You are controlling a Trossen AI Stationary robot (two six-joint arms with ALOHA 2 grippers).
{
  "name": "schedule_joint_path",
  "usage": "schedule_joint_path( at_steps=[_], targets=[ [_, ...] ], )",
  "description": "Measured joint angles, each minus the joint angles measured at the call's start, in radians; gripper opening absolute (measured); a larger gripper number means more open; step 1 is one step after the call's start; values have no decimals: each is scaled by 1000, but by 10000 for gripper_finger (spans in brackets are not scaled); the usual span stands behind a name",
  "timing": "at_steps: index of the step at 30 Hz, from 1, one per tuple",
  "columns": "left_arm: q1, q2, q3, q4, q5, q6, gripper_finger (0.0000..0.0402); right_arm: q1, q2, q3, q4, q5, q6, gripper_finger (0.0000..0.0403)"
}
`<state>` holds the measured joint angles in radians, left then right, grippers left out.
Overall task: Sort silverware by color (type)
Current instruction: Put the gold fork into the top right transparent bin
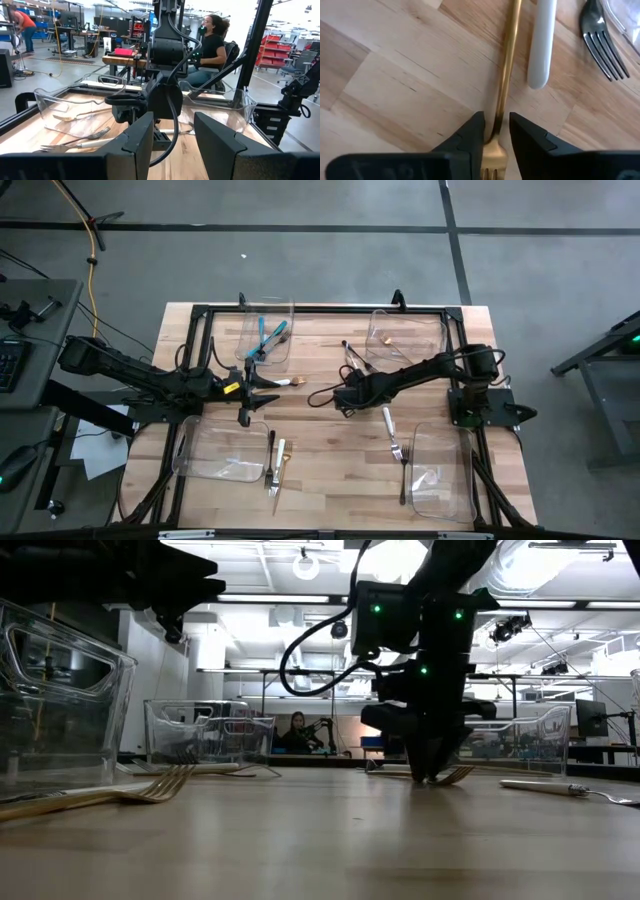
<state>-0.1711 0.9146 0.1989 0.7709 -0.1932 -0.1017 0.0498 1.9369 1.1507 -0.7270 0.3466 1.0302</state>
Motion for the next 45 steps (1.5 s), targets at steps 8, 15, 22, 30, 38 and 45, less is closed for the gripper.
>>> schedule_joint_path(
  at_steps=[8, 15, 22, 30, 38, 45],
  targets=[
    [0, 0, 0, -1, 0, 0, 133, 13, 2, -1, 2, 27, -27, 11],
    [0, 0, 0, -1, 0, 0, 133, 25, 3, -2, -6, 35, -36, 7],
    [0, 0, 0, -5, 0, 0, 134, 27, 3, -2, -6, 34, -43, 5],
    [0, 0, 0, -5, 0, 0, 133, 29, 4, -3, -6, 32, -67, 4],
    [0, 0, 0, -9, 0, 0, 134, 29, 4, -3, -7, 28, -71, 4],
    [0, 0, 0, -15, 0, 0, 134, 29, 4, -4, -4, 27, -93, 3]
  ],
)
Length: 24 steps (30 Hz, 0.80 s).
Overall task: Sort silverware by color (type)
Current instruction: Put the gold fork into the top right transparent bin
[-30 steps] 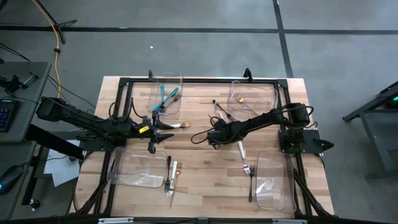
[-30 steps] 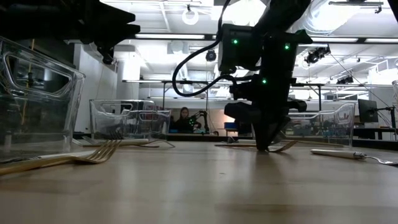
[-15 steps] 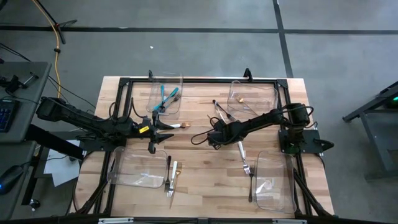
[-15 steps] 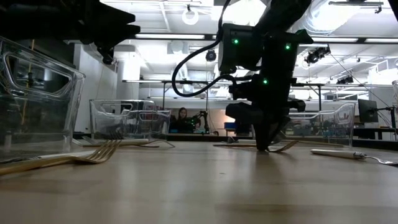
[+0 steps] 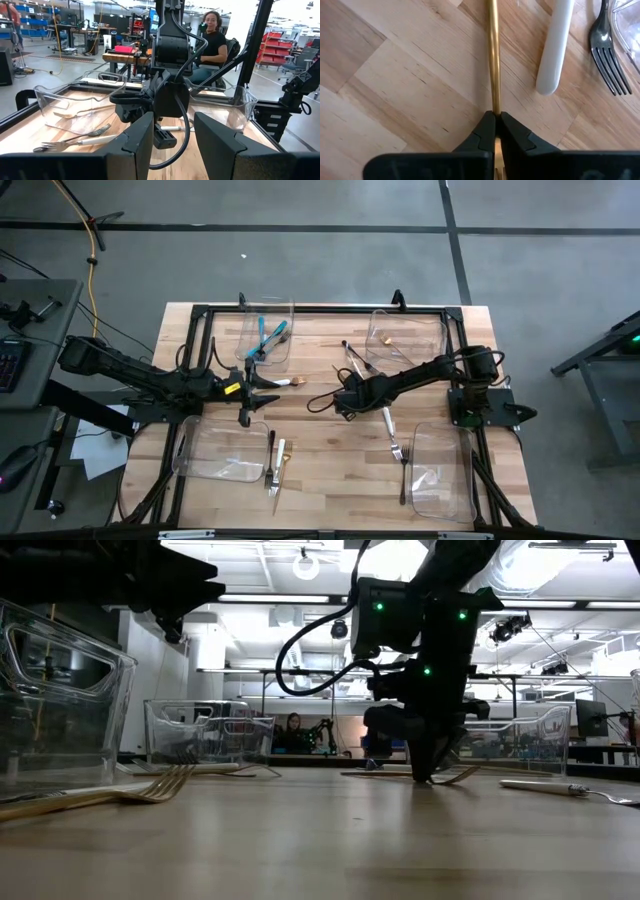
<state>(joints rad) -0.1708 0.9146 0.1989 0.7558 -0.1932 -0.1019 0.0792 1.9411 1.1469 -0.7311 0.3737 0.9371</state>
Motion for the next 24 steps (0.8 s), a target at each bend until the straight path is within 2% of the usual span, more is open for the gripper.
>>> schedule_joint_path(
  at_steps=[24],
  targets=[
    [0, 0, 0, -1, 0, -17, 134, 32, -5, -1, 5, 23, -42, 3]
  ],
)
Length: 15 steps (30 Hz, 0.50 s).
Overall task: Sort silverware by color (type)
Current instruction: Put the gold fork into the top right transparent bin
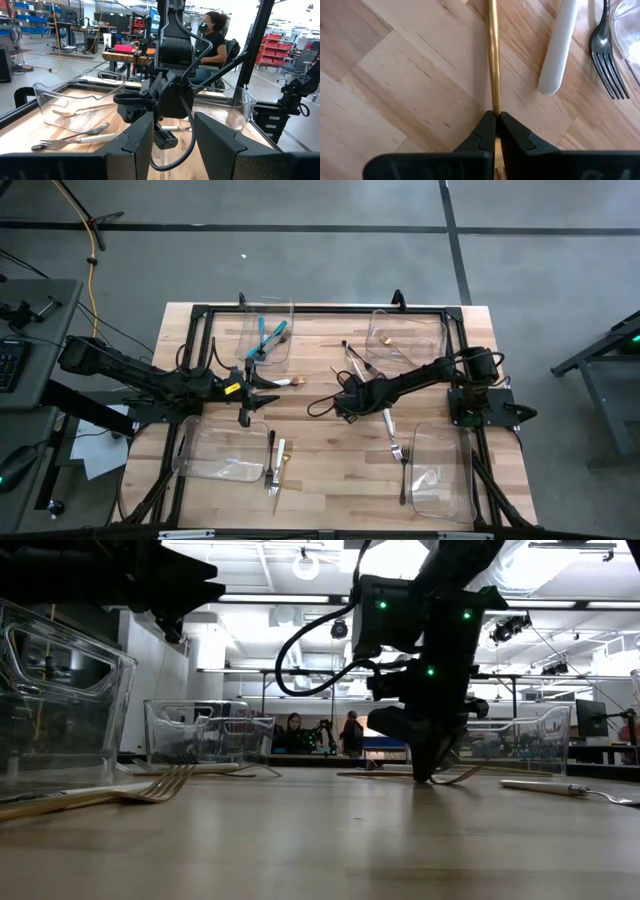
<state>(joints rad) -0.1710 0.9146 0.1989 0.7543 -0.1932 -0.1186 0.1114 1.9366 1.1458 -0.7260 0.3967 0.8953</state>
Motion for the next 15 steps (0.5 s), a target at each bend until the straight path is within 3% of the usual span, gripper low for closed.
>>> schedule_joint_path(
  at_steps=[10, 15],
  targets=[
    [0, 0, 0, -1, 0, 50, 134, 49, -59, -6, -6, 29, -67, 2],
    [0, 0, 0, 0, 0, 51, 134, 118, -112, -10, -3, 103, -61, 2]
  ],
)
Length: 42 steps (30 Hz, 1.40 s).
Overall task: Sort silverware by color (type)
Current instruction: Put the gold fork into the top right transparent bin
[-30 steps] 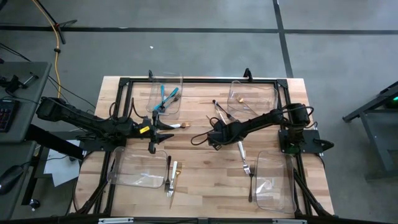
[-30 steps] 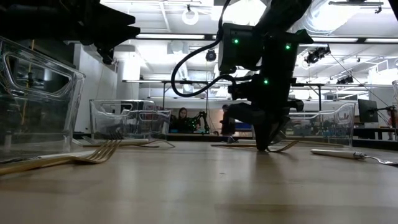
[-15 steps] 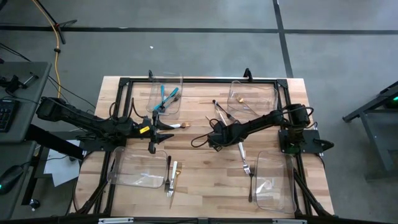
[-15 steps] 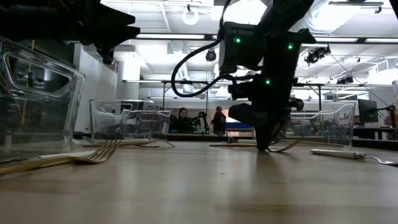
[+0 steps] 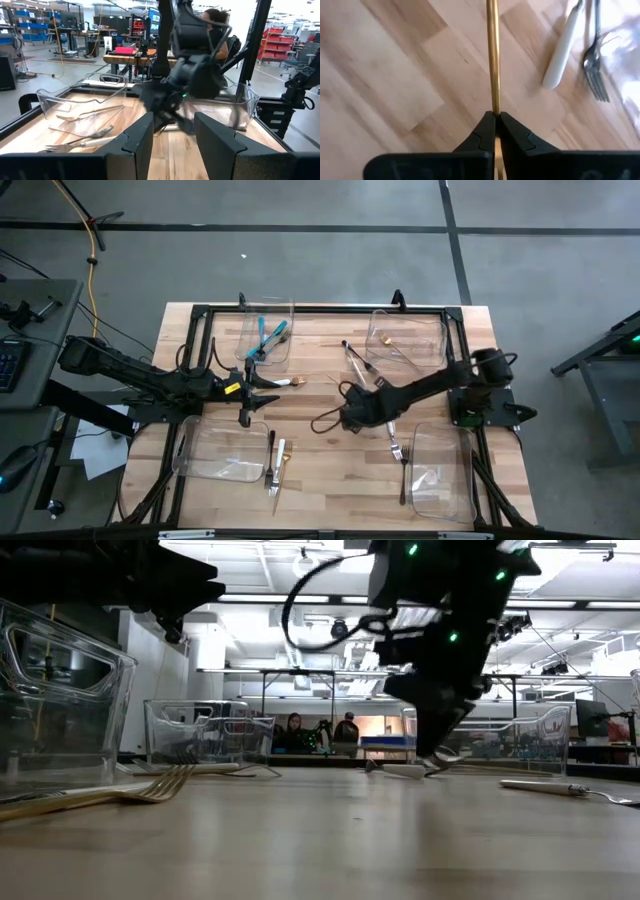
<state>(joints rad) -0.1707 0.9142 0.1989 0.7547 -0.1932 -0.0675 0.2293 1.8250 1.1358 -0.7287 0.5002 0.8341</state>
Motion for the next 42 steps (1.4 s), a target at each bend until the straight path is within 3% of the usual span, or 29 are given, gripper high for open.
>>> schedule_joint_path(
  at_steps=[5, 9, 14, 17, 20, 29, 42],
  targets=[
    [0, 0, 0, 7, 0, -18, 134, 70, -98, -124, 70, 85, 110, 2],
    [0, 0, 0, 24, 0, -33, 133, 114, -223, -305, 370, 125, 132, 2],
    [0, 0, 0, 76, 0, -33, 133, 116, -331, -508, 1005, 187, -147, 2],
    [0, 0, 0, 83, 0, -12, 133, 88, -341, -584, 1362, 149, -363, 2],
    [0, 0, 0, 82, 0, 13, 133, 61, -337, -615, 1579, 90, -524, 2],
    [-1, 20, 1, 106, -12, 88, 135, -1, -335, -608, 1608, -43, -607, 2],
    [0, 140, 68, 112, -12, 190, 161, 53, -334, -607, 1579, -49, -633, 2]
  ],
)
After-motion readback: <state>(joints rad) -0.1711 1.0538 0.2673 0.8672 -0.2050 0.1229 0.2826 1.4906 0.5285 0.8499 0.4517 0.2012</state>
